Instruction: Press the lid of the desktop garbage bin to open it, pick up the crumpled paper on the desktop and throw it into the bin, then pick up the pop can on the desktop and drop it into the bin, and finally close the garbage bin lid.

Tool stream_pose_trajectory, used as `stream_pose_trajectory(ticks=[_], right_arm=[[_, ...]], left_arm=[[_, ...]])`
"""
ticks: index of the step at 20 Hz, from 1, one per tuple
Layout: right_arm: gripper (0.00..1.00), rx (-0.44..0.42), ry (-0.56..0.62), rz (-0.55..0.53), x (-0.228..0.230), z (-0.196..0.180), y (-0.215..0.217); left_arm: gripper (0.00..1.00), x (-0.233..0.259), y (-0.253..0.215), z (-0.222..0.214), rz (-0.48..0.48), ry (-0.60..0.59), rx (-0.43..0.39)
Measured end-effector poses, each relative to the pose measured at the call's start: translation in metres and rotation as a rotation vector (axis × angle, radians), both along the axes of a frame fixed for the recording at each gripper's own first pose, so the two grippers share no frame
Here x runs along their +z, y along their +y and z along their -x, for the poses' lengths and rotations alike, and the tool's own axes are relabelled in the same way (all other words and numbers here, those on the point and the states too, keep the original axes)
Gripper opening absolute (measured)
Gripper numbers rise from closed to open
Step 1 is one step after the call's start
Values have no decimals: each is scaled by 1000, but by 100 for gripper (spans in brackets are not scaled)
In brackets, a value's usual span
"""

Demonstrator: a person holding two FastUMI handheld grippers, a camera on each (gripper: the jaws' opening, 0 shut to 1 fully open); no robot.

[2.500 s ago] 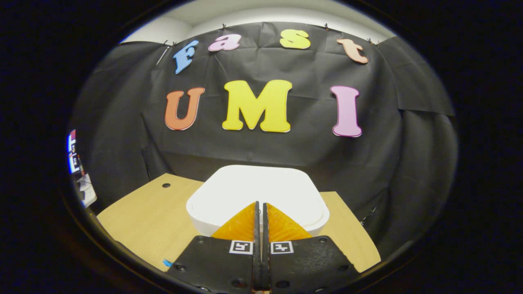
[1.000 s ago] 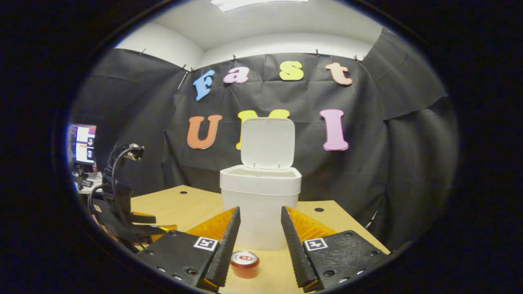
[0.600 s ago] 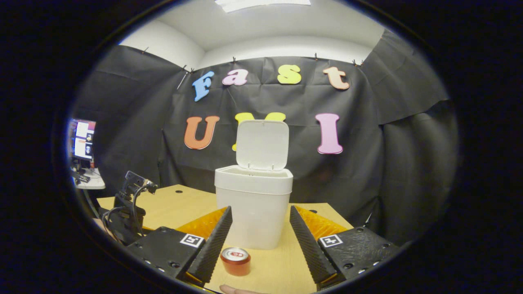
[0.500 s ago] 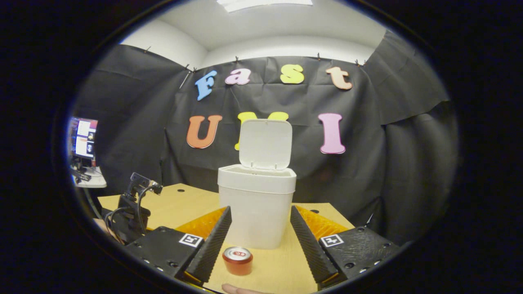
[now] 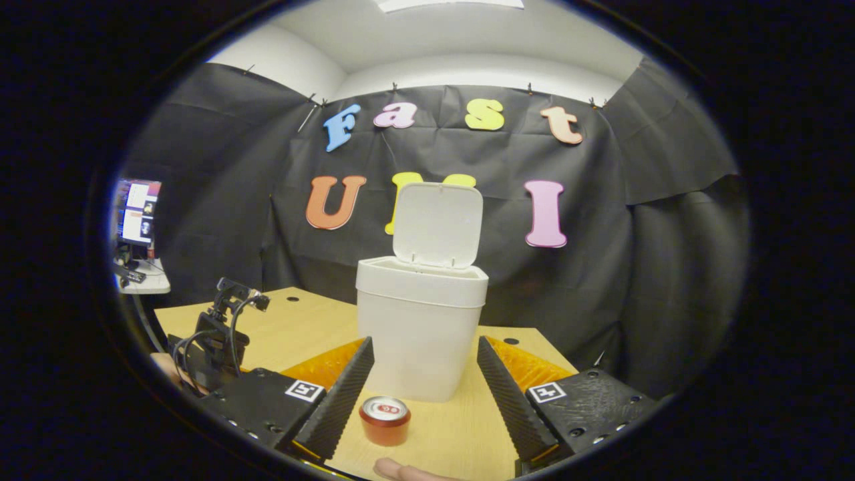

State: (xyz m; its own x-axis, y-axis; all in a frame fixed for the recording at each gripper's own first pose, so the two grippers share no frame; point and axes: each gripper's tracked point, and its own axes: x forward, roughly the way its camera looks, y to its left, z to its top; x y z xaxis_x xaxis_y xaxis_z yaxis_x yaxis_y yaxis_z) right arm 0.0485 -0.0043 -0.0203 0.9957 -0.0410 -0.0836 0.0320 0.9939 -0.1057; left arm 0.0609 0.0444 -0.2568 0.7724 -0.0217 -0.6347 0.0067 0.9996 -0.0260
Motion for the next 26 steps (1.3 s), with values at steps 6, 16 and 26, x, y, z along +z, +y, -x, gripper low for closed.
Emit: stream_pose_trajectory(ticks=[6,16,26], right_arm=[[95,-10,86,-55,-24,-5,0],[97,-27,234,-122,-83,-7,26],[94,-38,343,-183,-121,-15,32]], left_arm=[[70,-3,2,4,2,21,-20],[50,5,8,-2,14,17,3],[42,74,1,3,18,-181,-9]])
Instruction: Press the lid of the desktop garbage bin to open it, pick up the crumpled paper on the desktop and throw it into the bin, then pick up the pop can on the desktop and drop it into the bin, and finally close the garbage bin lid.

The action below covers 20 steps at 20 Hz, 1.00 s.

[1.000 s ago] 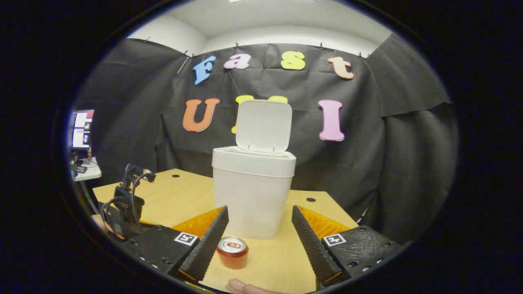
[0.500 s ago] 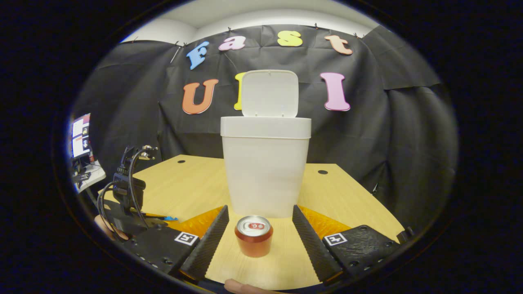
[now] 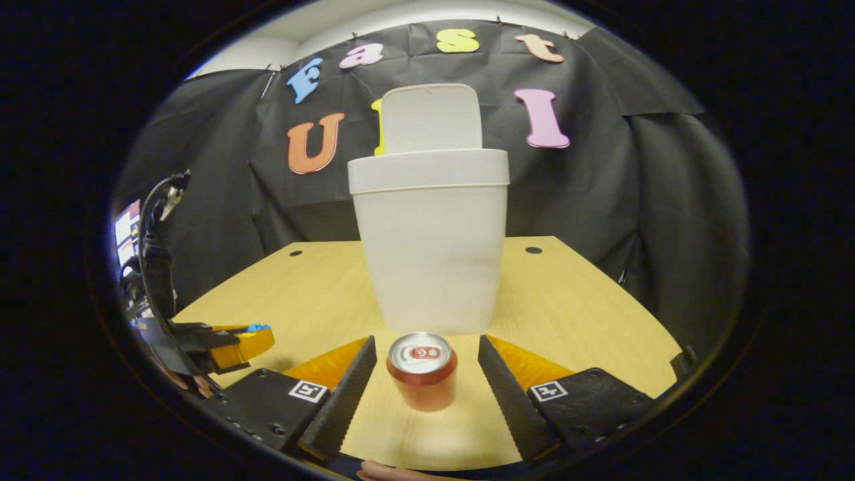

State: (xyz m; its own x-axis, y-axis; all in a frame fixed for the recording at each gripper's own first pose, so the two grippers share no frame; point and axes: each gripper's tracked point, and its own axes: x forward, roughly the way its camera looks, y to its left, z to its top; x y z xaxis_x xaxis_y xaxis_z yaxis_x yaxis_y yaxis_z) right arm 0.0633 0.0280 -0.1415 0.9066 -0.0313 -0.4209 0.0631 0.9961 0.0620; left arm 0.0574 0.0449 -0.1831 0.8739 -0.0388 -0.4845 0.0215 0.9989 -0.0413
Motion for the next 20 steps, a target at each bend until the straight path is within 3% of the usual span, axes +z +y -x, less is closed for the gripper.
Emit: stream_pose_trajectory(ticks=[6,9,14,16,20], right_arm=[[94,-87,58,22,-49,-11,0],[94,-73,90,48,-70,-16,10],[94,-38,41,74,-68,-19,12],[82,-34,34,57,-67,-21,13],[80,-8,-13,62,-43,-18,12]], left_arm=[[43,24,-6,5,-2,-62,-11],[43,28,-4,5,-15,-75,-6],[43,31,-7,9,-23,-70,-1],[43,32,-7,9,-30,-78,2],[43,43,-6,13,-45,-109,24]])
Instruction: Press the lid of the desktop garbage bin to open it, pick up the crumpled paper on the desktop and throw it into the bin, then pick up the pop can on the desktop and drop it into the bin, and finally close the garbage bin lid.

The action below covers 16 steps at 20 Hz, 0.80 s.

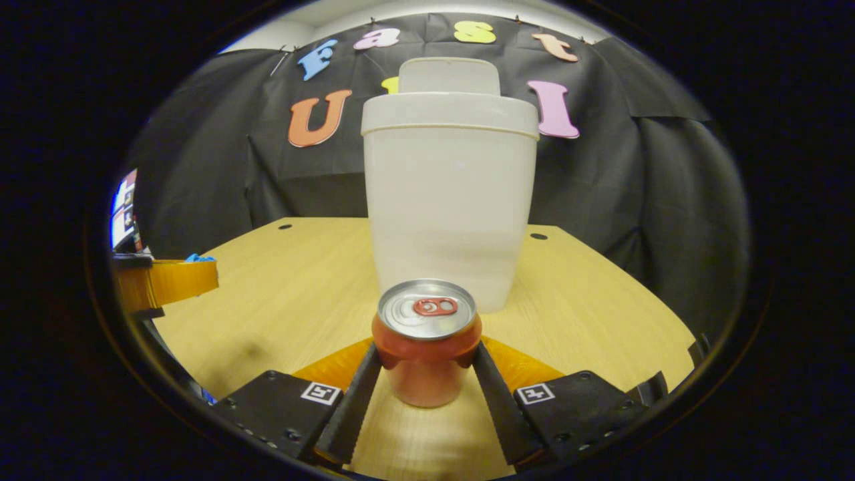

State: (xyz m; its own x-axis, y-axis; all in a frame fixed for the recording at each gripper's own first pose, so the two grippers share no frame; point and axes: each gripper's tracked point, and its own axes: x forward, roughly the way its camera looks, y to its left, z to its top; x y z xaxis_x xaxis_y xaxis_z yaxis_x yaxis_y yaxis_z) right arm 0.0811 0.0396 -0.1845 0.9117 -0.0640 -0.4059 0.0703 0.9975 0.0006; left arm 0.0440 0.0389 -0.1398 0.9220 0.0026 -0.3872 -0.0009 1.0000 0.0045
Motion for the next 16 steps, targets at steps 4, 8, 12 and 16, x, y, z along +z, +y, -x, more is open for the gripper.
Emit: stream_pose_trajectory(ticks=[4,8,12,16], right_arm=[[80,15,-115,4,56,11,-10],[80,42,-223,-10,111,30,-19],[79,80,-261,-29,141,49,-27],[80,99,-298,-34,165,66,-43]], left_arm=[[42,19,-5,14,-30,-71,-4],[43,52,-21,37,-61,-158,-11],[42,77,-40,58,-85,-224,-8],[42,92,-55,65,-125,-274,-9]])
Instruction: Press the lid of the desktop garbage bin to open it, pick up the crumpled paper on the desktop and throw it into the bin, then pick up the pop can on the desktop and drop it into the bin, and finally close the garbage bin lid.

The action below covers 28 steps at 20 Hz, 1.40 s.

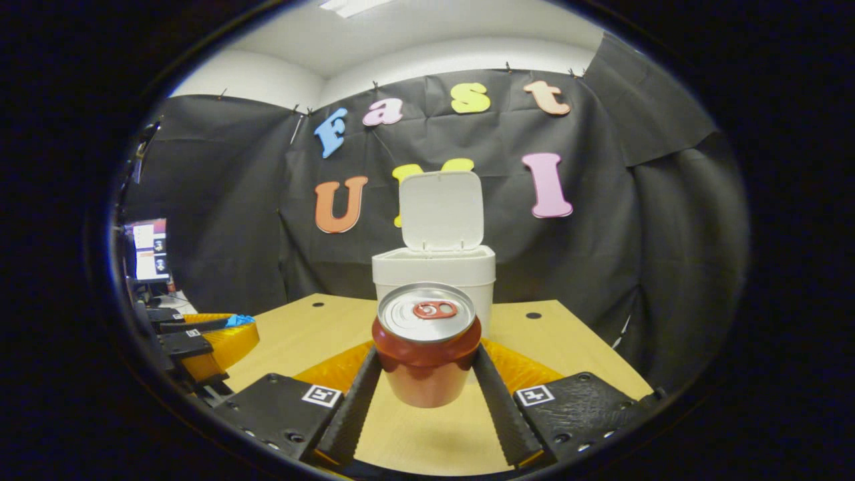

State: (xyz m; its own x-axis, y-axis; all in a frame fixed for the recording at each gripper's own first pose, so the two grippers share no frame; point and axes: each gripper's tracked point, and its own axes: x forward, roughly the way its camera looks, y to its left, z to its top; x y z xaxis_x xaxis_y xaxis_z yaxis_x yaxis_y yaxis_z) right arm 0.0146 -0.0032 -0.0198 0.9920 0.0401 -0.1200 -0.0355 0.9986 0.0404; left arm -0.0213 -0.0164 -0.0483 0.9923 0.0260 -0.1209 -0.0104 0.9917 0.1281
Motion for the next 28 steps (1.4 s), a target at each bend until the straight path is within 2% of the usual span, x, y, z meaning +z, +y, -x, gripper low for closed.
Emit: stream_pose_trajectory(ticks=[6,9,11,15,18,21,24,28], right_arm=[[79,-10,-52,-14,23,14,-19],[79,-8,-46,-31,24,14,-27],[80,-16,-40,-33,25,13,-36],[80,-30,-33,-40,28,12,-54],[80,-39,-33,-61,32,12,-68],[80,-55,-39,-83,35,11,-79],[80,-59,-37,-102,36,13,-83],[80,-64,-44,-100,38,12,-85]], left_arm=[[42,29,-19,-35,22,-35,-10],[42,46,-29,-72,28,-59,-8],[42,51,-39,-99,77,-56,-22],[43,85,-50,-154,133,-133,-27],[43,111,-75,-191,176,-210,-101],[42,135,-103,-222,151,-277,-171],[45,127,-132,-251,150,-222,-196],[46,120,-154,-290,112,-161,-176]])
